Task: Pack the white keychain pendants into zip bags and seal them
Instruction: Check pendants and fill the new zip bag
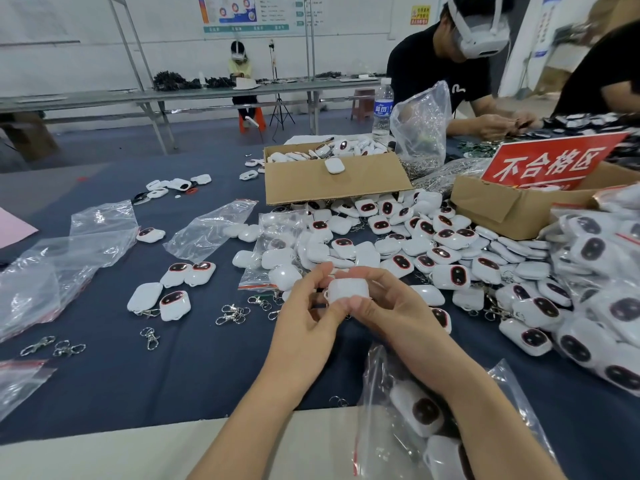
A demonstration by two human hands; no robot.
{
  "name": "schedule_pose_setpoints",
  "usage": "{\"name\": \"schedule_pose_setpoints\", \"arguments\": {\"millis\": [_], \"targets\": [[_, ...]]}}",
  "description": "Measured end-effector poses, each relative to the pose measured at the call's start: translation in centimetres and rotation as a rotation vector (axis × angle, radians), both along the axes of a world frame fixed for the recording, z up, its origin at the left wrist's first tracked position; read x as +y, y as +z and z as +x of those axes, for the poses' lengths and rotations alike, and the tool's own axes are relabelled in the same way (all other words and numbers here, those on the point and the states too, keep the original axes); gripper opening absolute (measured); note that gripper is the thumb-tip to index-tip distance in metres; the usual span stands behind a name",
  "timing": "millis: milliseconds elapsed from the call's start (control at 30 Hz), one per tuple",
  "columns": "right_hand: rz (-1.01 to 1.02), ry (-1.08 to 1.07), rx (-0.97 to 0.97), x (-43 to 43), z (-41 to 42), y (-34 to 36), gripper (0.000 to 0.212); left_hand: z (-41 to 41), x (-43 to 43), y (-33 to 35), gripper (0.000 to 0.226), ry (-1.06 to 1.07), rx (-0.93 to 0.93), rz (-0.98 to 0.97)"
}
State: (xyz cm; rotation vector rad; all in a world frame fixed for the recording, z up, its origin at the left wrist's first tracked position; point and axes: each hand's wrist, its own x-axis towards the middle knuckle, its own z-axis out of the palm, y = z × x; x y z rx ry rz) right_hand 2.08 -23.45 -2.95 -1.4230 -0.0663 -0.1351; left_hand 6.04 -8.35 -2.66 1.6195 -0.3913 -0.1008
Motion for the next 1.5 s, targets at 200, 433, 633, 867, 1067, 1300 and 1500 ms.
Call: {"name": "schedule_pose_setpoints", "arguments": {"millis": [200, 433, 633, 867, 1067, 1300, 1500], "targets": [[0.043, -0.081, 0.018, 0.2, 0.2, 0.1, 0.028, 0.1, 0.1, 0.1, 0.035, 0.059, -0.036, -0.070], [0.079, -0.082, 0.014, 0.3, 0.1, 0.4, 0.029, 0.1, 0.1, 0.1, 0.034, 0.060, -0.075, -0.074], [0.196, -0.135, 0.072, 0.5, 0.4, 0.5, 0.024, -0.3, -0.1, -0.1, 0.029, 0.040, -0.323, 0.014], [0.113, -0.100, -0.018, 0.5, 0.1, 0.4, 0.026, -0.1, 0.0, -0.2, 0.017, 0.113, -0.219, 0.000], [0.019, -0.126, -0.026, 0.3, 0.2, 0.3, 0.015, 0.2, -0.1, -0.4, 0.018, 0.106, -0.109, -0.036], [-0.058, -0.168, 0.027, 0.1, 0.5, 0.3, 0.007, 0.5, 0.1, -0.4, 0.021, 0.100, -0.082, -0.028], [-0.217, -0.157, 0.085, -0.3, 0.6, 0.6, 0.009, 1.5, 1.6, 1.3, 0.025, -0.128, 0.162, 0.155]]}}
